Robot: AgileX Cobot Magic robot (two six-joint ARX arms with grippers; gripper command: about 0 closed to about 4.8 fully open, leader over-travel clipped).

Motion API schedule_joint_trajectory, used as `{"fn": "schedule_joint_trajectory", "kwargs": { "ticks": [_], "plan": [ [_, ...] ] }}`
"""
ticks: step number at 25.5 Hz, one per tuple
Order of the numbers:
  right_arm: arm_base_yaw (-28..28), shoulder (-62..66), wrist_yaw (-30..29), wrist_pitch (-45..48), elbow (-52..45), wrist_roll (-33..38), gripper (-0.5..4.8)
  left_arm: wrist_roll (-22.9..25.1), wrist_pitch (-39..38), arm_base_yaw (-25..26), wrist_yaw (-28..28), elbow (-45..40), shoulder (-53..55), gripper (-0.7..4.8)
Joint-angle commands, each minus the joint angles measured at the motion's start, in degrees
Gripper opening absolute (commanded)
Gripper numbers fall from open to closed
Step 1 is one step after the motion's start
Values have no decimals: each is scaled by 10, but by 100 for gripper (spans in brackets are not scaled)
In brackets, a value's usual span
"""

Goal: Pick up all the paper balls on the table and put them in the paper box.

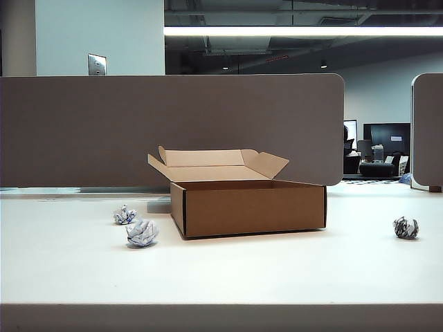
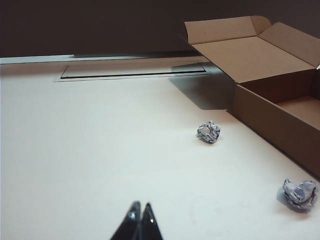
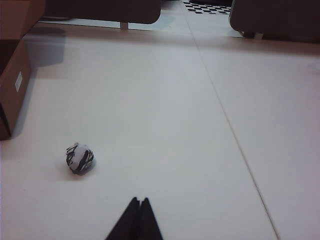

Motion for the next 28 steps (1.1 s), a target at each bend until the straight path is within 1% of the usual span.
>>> {"fn": "schedule_joint_trajectory", "kwargs": {
  "ticks": [1,3,5,6,8,10,11,12,14,16,19,22,23,25,27,28],
  "plan": [
    [0,-1,-1,11,-3,2,-5,-2,10,1,0,2,0,-5],
    [0,-1,-1,13,-3,2,-5,-15,10,1,0,2,0,-5],
    [0,-1,-1,14,-3,7,-5,-15,8,1,0,2,0,-5],
    [0,-1,-1,17,-3,27,-5,-19,9,1,-2,2,0,-5],
    [0,-1,-1,36,-3,62,-5,-45,9,1,-18,5,0,-5],
    [0,-1,-1,78,4,120,-5,-75,9,1,-43,23,0,-5],
    [0,-1,-1,87,14,144,-6,-85,9,1,-46,31,0,-5],
    [0,-1,-1,88,30,175,-5,-105,9,1,-50,45,0,-5],
    [0,0,-2,86,58,192,-5,-124,9,1,-49,71,0,-5],
    [0,2,-15,80,102,191,-5,-128,9,1,-49,113,2,-5],
    [0,15,-16,48,157,190,-6,-126,-4,1,-49,161,14,-5],
    [-1,57,-16,-2,224,178,-5,-125,-44,1,-45,214,51,-5],
    [-1,81,-16,-12,249,163,-6,-123,-59,1,-44,235,73,-5],
    [0,151,-16,-20,306,118,-5,-111,-75,1,-20,282,141,-5],
    [0,197,-17,-21,336,99,-5,-100,-74,1,-1,304,185,-5],
    [0,250,-19,-22,366,96,-5,-95,-73,1,20,327,233,-5]
  ]
}}
